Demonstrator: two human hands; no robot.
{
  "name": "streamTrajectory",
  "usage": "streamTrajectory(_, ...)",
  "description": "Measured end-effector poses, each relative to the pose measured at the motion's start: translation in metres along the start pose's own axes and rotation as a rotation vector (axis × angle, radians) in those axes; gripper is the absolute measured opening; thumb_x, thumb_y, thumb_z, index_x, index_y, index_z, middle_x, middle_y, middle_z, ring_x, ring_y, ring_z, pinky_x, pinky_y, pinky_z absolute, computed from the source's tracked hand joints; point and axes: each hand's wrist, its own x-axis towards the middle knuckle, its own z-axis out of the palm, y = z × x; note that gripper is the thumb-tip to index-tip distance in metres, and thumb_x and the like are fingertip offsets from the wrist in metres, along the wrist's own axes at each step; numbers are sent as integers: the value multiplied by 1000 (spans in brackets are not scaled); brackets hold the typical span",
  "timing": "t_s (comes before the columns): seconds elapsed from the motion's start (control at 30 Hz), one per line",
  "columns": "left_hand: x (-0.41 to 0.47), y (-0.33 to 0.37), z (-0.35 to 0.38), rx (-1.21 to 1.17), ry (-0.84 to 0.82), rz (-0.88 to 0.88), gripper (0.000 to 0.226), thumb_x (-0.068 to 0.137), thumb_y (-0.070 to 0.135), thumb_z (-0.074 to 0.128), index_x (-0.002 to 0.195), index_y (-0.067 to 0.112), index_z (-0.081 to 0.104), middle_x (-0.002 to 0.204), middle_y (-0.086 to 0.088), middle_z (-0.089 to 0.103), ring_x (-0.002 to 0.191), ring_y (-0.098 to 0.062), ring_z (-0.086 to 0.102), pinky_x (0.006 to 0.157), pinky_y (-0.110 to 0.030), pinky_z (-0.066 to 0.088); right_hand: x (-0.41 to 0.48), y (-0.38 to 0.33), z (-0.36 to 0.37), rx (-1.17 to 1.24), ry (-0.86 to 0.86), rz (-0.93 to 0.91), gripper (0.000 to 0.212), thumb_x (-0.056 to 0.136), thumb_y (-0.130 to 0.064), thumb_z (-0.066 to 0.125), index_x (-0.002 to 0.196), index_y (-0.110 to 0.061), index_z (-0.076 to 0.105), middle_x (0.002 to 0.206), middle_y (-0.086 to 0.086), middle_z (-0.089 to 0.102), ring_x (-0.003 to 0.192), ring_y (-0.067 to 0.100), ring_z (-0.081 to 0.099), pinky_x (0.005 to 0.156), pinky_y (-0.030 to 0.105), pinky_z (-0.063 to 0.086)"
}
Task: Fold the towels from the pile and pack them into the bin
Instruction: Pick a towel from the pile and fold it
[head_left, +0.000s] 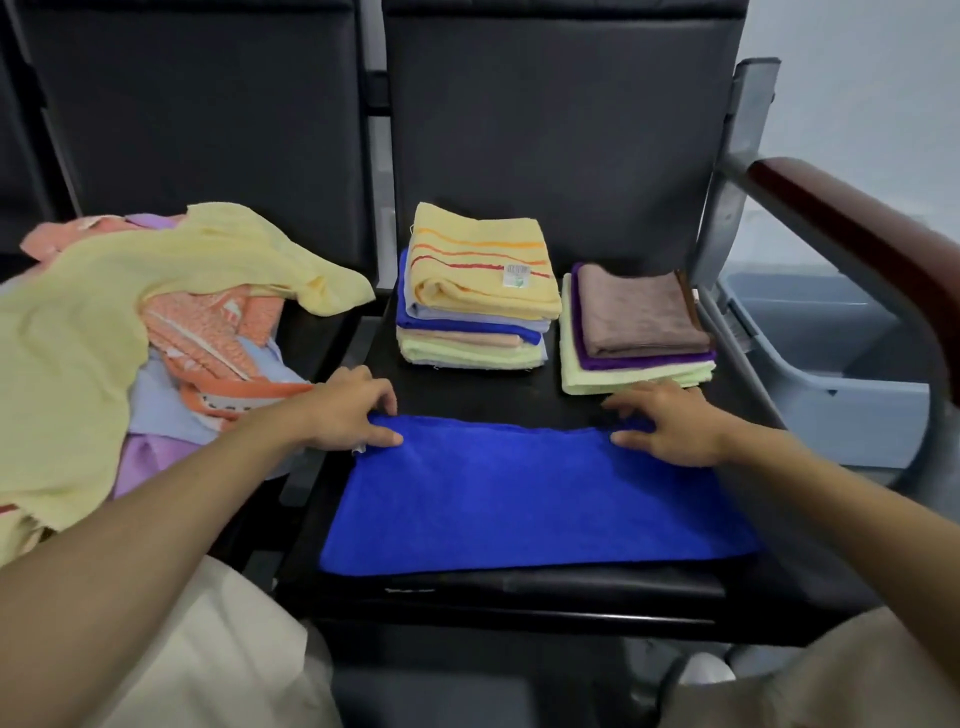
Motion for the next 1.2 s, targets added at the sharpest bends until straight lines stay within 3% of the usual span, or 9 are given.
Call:
streamTrajectory(0.17,-2,0,-5,48,-69,39,23,88,40,65,82,31,45,97,7,41,96,-12,40,91,-33,42,4,2,-2,-22,-41,-27,19,87,-40,67,100,-30,58,106,-5,58,102,16,54,93,34,41)
streamTrajectory(0.27,-4,-1,-8,-51,-15,66,24,90,34,65,84,26,44,89,5,51,80,-11,46,72,-29,39,-3,3,-8,137,46,-32,24,82,-34,74,84,-26,52,86,-7,56,78,12,51,67,21,40)
streamTrajectory(0.33,-5,-2,-8,-131,25,75,24,89,26,68,87,25,44,86,4,53,74,-11,47,65,-27,37,-5,6,-10,250,81,-17,32,78,-28,78,77,-25,47,76,-7,51,69,10,46,61,21,36)
streamTrajectory(0.5,-9,-6,-6,-241,118,45,38,84,14,73,111,26,48,103,5,56,96,-11,57,81,-23,44,-7,13,-14,497,47,31,23,76,-8,79,89,-17,63,91,0,65,86,17,60,77,28,48)
streamTrajectory(0.6,-8,-9,-5,-251,153,-63,46,83,17,75,124,16,54,113,2,56,108,-17,56,88,-25,43,-7,18,-14,470,15,119,16,75,-14,81,85,-14,67,82,0,66,77,17,61,60,28,52)
streamTrajectory(0.73,-6,-11,-3,-272,170,-142,26,82,25,76,101,14,63,100,-2,65,88,-16,60,73,-25,44,-6,20,-15,376,67,238,30,71,-37,83,77,-15,64,77,-2,63,71,12,58,57,23,45)
streamTrajectory(0.9,-8,-8,-3,-537,254,-151,20,87,28,70,94,13,60,95,-5,67,91,-20,65,83,-38,53,-1,20,-16,652,89,382,40,76,-40,79,95,-7,68,91,9,71,78,22,70,58,32,59)
streamTrajectory(0.97,-11,-6,-3,-602,230,-167,22,85,26,73,95,13,58,87,-7,68,80,-18,64,74,-33,52,-2,19,-17,701,45,413,41,75,-42,79,94,-8,67,84,8,70,68,20,67,52,28,55)
streamTrajectory(1.2,-31,-2,-6,-606,53,-208,17,84,16,74,80,11,59,73,-1,59,67,-11,56,58,-19,41,-9,21,-13,678,4,459,23,75,-17,82,74,-1,65,76,12,62,64,20,58,51,26,53)
